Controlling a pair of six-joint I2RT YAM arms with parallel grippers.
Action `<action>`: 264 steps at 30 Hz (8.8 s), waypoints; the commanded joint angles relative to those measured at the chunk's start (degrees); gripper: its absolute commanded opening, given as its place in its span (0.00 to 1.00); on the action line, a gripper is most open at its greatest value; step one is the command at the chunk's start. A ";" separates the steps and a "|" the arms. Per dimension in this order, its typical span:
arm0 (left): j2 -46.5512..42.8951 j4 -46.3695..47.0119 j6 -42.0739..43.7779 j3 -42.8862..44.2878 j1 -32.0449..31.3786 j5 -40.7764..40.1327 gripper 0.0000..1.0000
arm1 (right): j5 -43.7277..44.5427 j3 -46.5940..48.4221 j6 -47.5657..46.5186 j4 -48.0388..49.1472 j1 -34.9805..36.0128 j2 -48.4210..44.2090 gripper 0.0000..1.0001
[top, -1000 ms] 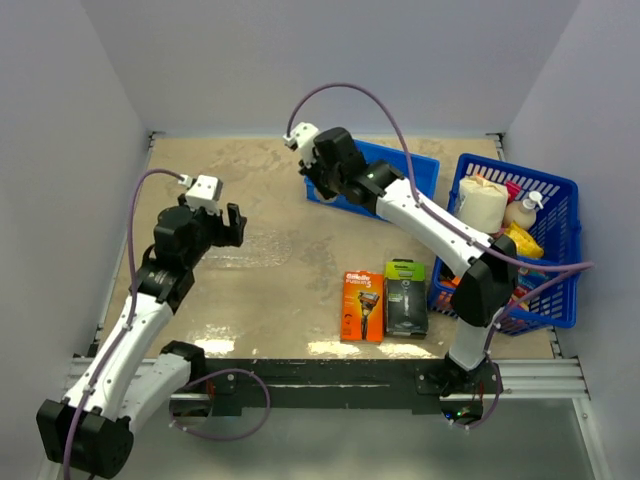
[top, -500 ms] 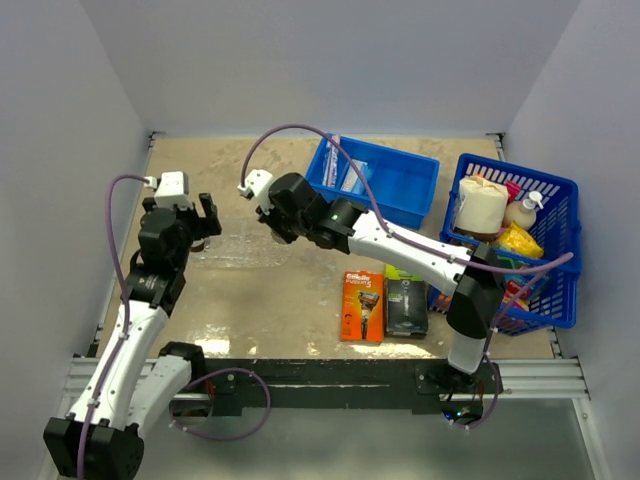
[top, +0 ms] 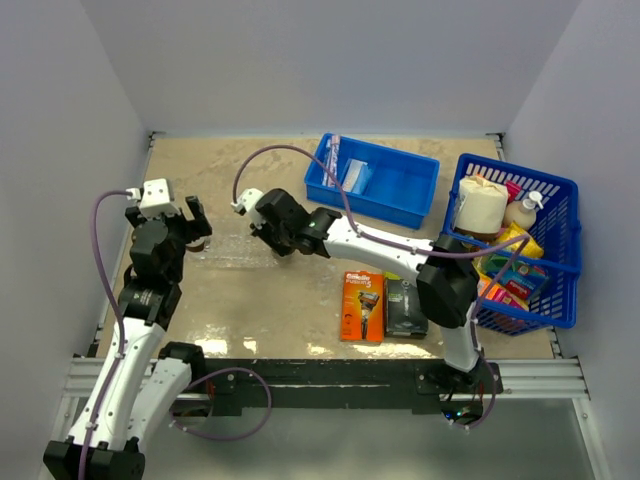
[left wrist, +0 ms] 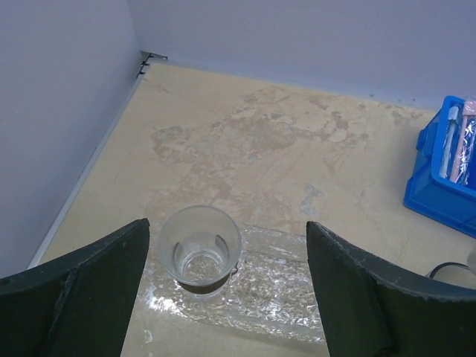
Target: Prepare toiletry sets of a toothbrush and toothpaste on the tray
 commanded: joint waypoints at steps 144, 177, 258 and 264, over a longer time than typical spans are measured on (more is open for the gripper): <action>1.49 3.53 -0.70 -0.64 0.23 4.07 0.93 | 3.22 -5.51 14.10 7.28 -27.41 -10.71 0.59; 2.10 2.91 -0.79 -0.20 0.23 7.23 0.93 | 15.34 16.11 22.18 -1.95 -29.87 15.67 0.43; 4.38 4.40 -0.35 -0.38 -0.82 12.41 0.90 | 11.31 7.33 20.44 10.87 -30.66 3.56 0.00; 8.86 6.78 -1.58 1.99 -0.82 20.67 0.85 | 9.11 5.92 16.13 13.51 -30.66 -1.63 0.00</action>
